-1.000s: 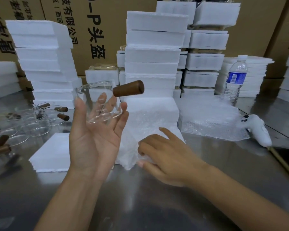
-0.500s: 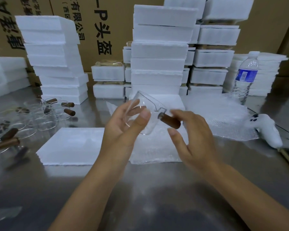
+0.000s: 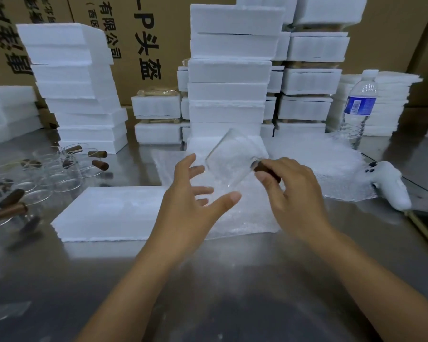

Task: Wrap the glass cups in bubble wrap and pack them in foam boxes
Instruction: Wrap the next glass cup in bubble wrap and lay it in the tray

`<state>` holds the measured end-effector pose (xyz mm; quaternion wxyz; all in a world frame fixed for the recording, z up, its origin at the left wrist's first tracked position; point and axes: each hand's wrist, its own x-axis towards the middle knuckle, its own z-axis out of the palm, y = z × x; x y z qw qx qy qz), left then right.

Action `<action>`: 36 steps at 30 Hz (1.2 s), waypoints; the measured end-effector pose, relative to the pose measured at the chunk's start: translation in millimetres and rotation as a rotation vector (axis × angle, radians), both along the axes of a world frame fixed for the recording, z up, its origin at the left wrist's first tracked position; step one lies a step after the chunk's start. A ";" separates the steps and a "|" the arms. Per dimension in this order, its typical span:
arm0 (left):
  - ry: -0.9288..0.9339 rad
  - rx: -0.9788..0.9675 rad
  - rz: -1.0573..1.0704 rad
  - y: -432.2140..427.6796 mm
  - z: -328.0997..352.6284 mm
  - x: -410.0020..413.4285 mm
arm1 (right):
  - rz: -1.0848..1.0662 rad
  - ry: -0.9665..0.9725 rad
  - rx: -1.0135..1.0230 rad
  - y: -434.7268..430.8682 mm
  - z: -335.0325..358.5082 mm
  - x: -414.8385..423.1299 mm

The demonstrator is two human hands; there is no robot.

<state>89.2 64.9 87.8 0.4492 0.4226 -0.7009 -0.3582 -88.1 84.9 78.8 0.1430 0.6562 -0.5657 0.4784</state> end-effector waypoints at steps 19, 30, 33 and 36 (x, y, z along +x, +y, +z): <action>-0.517 -0.326 0.248 -7.2 -15.3 6.4 | -0.002 -0.540 0.048 -8.4 -2.5 -18.8; -0.216 -0.404 0.268 -0.8 -10.9 7.7 | 0.024 -0.540 0.069 -5.2 0.6 -16.3; -0.206 -0.467 0.287 0.3 -12.3 8.6 | -0.058 -0.397 0.070 -3.7 -0.1 -19.3; -0.209 -0.535 0.328 1.6 -12.6 9.2 | -0.174 -0.211 0.128 -3.2 0.4 -24.7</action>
